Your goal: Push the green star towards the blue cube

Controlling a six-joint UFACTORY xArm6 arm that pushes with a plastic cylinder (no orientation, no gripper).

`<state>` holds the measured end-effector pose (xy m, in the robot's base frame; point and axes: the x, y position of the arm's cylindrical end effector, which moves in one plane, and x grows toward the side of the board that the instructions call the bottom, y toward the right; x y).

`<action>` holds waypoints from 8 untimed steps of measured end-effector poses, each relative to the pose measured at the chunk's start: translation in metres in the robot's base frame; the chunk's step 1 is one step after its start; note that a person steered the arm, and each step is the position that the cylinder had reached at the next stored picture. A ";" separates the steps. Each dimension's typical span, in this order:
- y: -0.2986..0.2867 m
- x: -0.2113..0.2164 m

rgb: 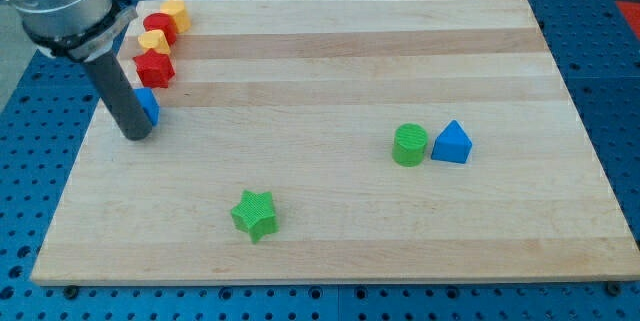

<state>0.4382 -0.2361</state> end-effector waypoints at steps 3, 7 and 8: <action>0.003 -0.011; 0.210 0.116; 0.241 0.158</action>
<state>0.5960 0.0052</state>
